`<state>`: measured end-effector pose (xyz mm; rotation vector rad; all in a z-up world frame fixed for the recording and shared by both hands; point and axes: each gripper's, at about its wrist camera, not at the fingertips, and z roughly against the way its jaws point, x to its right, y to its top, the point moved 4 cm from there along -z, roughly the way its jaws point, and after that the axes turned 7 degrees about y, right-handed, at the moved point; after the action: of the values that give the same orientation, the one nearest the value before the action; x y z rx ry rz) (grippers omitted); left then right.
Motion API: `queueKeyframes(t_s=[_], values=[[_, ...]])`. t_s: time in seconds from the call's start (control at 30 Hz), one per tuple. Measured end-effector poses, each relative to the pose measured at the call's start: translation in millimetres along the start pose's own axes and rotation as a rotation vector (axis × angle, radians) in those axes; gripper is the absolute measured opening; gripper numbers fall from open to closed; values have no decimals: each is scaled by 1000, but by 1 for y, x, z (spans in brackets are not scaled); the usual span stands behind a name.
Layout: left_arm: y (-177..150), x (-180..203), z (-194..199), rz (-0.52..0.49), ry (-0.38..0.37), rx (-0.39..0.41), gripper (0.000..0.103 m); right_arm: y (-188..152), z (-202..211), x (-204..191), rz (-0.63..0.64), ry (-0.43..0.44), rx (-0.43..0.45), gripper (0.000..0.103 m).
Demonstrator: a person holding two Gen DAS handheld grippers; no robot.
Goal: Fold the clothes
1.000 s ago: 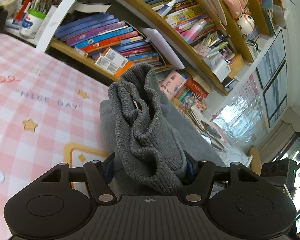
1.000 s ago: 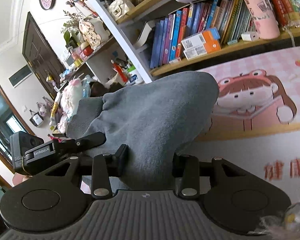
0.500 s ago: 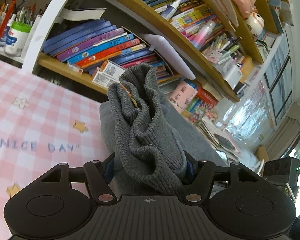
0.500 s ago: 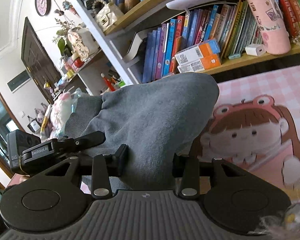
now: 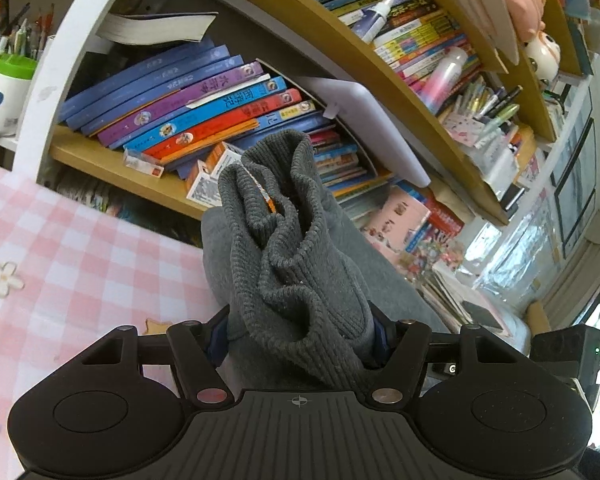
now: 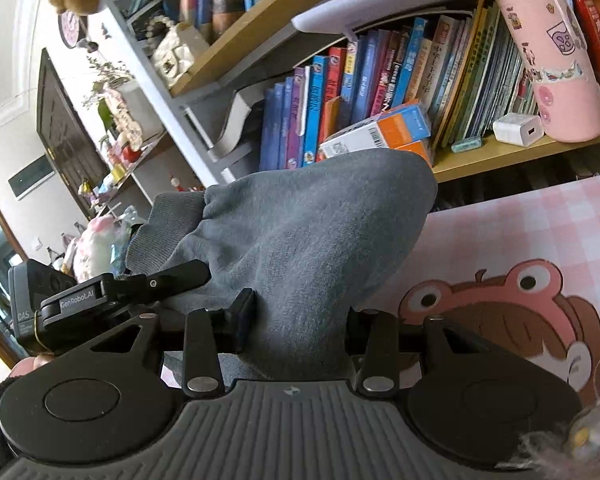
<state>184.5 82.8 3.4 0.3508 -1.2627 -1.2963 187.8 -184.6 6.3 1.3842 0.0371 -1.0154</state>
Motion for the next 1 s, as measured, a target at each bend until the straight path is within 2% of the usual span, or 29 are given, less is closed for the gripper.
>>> queueKeyframes(t_s=[0.3,0.5,0.7,0.87,1.0], values=[[13,-7,-42,-6,10,3,64,17,-22,36,-41,-12,13,37],[14,-19,-74,40,8,7,64,23,-35,61,-86,-22,15,37],[3,-35,-98,75,22,-43,66,19,-42,79,-140,-26,9,39],[1,-41,-98,110,20,-60,75,16,-47,95,-186,-31,5,48],[1,-41,-97,94,44,-50,90,15,-46,97,-190,-55,23,65]])
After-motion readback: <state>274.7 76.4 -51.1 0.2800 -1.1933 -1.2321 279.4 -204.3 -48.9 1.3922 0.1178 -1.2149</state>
